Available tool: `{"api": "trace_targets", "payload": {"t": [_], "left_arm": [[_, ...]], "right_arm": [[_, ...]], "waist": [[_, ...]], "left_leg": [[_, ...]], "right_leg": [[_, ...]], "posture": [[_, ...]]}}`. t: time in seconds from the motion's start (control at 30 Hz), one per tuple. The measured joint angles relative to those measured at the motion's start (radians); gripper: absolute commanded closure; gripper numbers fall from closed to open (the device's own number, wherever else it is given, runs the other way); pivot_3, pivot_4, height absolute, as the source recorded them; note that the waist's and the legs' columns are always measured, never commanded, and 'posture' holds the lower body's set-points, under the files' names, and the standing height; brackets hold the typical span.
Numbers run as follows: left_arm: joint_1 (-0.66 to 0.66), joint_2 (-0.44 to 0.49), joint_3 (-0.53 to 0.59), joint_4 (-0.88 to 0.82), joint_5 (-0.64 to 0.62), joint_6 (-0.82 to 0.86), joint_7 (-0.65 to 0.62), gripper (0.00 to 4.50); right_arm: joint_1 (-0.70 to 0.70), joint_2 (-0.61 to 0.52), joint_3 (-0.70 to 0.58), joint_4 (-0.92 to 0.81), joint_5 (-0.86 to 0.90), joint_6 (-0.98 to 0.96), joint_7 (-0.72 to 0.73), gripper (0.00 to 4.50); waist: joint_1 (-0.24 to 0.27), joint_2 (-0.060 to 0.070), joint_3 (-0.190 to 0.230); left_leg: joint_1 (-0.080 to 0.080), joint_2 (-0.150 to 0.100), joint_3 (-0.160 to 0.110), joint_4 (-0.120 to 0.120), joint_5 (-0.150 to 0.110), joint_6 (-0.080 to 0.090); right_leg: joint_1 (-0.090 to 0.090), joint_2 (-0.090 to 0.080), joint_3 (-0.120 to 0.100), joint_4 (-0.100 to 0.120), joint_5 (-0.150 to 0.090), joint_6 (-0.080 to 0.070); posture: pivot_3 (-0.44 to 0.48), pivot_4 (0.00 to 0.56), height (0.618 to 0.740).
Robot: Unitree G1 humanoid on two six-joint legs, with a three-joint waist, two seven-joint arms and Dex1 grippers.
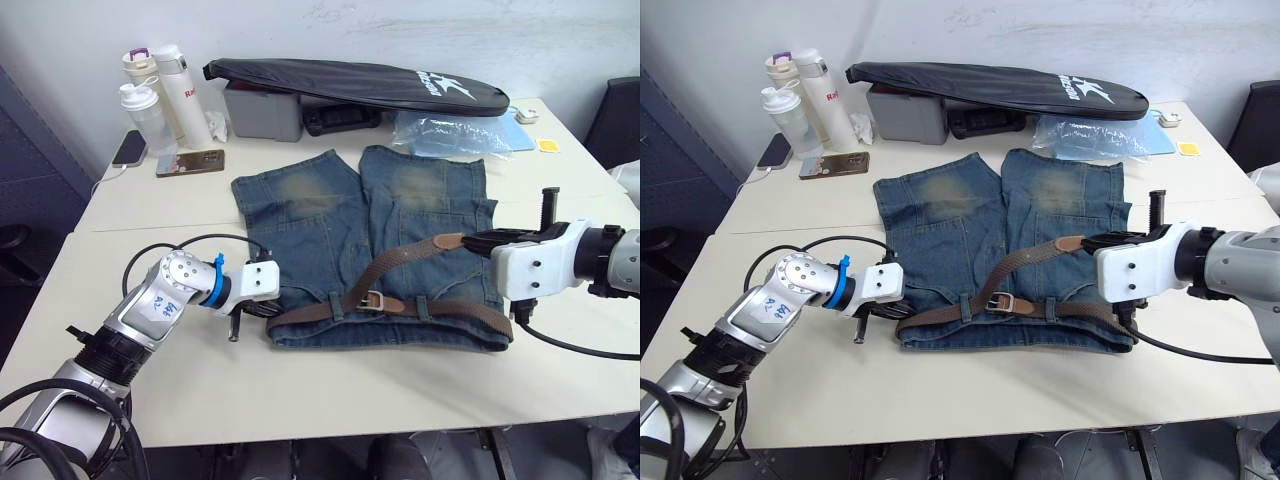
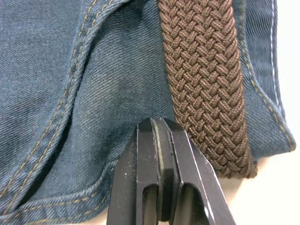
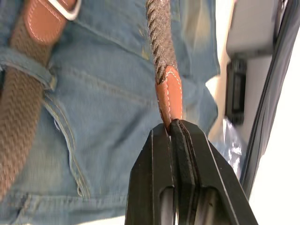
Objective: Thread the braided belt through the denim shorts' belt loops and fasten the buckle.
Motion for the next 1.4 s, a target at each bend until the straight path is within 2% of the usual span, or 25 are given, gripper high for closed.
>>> {"api": "trace_targets", "payload": {"t": [0.13, 0.17, 0.27, 0.33, 0.43, 0.47, 0.57, 0.77, 0.9, 1.2, 1.3, 1.4], "left_arm": [[-0.007, -0.001, 0.044, 0.036, -0.028, 0.061, -0.023, 4.5], [-0.014, -0.005, 0.059, 0.05, -0.043, 0.091, -0.024, 3.81], [-0.073, -0.033, 0.147, 0.126, -0.09, 0.173, -0.002, 2.56], [-0.148, -0.086, 0.237, 0.149, -0.14, 0.203, 0.034, 1.62], [-0.222, -0.169, 0.31, 0.097, -0.198, 0.229, 0.081, 0.22], [-0.231, -0.205, 0.314, 0.053, -0.208, 0.238, 0.102, 0.03], [-0.232, -0.314, 0.254, -0.073, -0.219, 0.266, 0.15, 0.03], [-0.217, -0.424, 0.134, -0.184, -0.171, 0.301, 0.275, 0.03], [-0.214, -0.446, 0.1, -0.185, -0.12, 0.301, 0.347, 0.03], [-0.196, -0.454, 0.018, -0.172, -0.017, 0.242, 0.397, 0.03], [-0.196, -0.474, 0.011, -0.171, -0.007, 0.221, 0.406, 0.88], [-0.194, -0.487, 0.011, -0.171, -0.006, 0.211, 0.407, 2.37]], "right_arm": [[-0.008, 0.009, 0.018, 0.004, -0.003, 0.001, -0.005, 4.45], [-0.008, 0.009, 0.018, 0.005, -0.003, 0.001, -0.004, 4.5], [-0.01, 0.01, 0.019, 0.006, -0.003, 0.005, -0.004, 4.5], [-0.011, 0.01, 0.019, 0.006, -0.002, 0.014, -0.004, 4.5], [-0.017, 0.011, 0.021, 0.003, 0.0, 0.048, -0.002, 4.5], [-0.017, 0.013, 0.023, 0.003, 0.001, 0.065, -0.001, 4.5], [-0.021, 0.027, 0.044, -0.006, 0.008, 0.113, 0.002, 4.5], [-0.026, 0.028, 0.049, -0.036, 0.024, 0.196, 0.013, 4.5], [-0.026, 0.028, 0.049, -0.053, 0.041, 0.243, 0.018, 4.5], [-0.029, 0.028, 0.049, -0.072, 0.06, 0.285, 0.019, 4.5], [-0.029, 0.028, 0.049, -0.073, 0.063, 0.29, 0.019, 4.5], [-0.029, 0.028, 0.049, -0.074, 0.063, 0.301, 0.019, 4.5]], "waist": [[-0.002, 0.0, 0.0], [-0.002, -0.001, 0.0], [0.003, -0.004, 0.002], [0.011, -0.006, 0.003], [0.018, -0.007, 0.002], [0.018, -0.007, 0.002], [0.015, -0.008, 0.003], [0.01, -0.01, 0.005], [0.013, -0.01, 0.005], [0.016, -0.01, 0.005], [0.016, -0.01, 0.005], [0.015, -0.01, 0.005]], "left_leg": [[-0.003, 0.0, 0.001, 0.0, 0.0, 0.0], [-0.003, 0.0, 0.002, 0.0, 0.001, 0.001], [-0.005, 0.0, 0.002, 0.0, 0.002, 0.002], [-0.005, 0.0, 0.002, 0.0, 0.002, 0.002], [-0.006, -0.001, 0.001, 0.0, 0.002, 0.002], [-0.006, -0.002, 0.001, 0.0, 0.002, 0.002], [-0.007, -0.004, 0.002, 0.0, 0.002, 0.002], [-0.004, -0.002, 0.004, -0.001, 0.002, 0.002], [-0.004, -0.002, 0.004, 0.001, 0.002, 0.002], [-0.005, -0.003, 0.004, 0.0, 0.002, 0.002], [-0.005, -0.002, 0.004, 0.0, 0.002, 0.002], [-0.005, -0.002, 0.004, 0.0, 0.002, 0.002]], "right_leg": [[-0.006, 0.0, 0.002, 0.004, 0.0, 0.0], [-0.008, 0.0, 0.003, 0.005, 0.0, 0.0], [-0.01, 0.0, 0.003, 0.007, 0.0, 0.0], [-0.01, -0.001, 0.003, 0.006, 0.0, 0.0], [-0.007, -0.003, 0.003, 0.005, 0.002, 0.003], [-0.006, -0.003, 0.003, 0.003, 0.002, 0.004], [-0.004, -0.003, 0.003, -0.001, 0.003, 0.005], [-0.005, -0.002, 0.003, -0.001, 0.002, 0.003], [-0.005, -0.002, 0.004, -0.001, 0.002, 0.003], [-0.005, -0.002, 0.003, -0.003, 0.002, 0.003], [-0.005, -0.002, 0.003, -0.003, 0.002, 0.003], [-0.005, -0.002, 0.003, -0.003, 0.002, 0.003]], "posture": [[0.0, 0.15, 0.645], [0.0, 0.15, 0.645], [0.0, 0.15, 0.645], [0.0, 0.15, 0.645], [0.0, 0.15, 0.645], [0.0, 0.15, 0.645], [0.0, 0.15, 0.645], [0.0, 0.15, 0.645], [0.0, 0.15, 0.645], [0.0, 0.15, 0.645], [0.0, 0.15, 0.645], [0.0, 0.15, 0.645]]}}
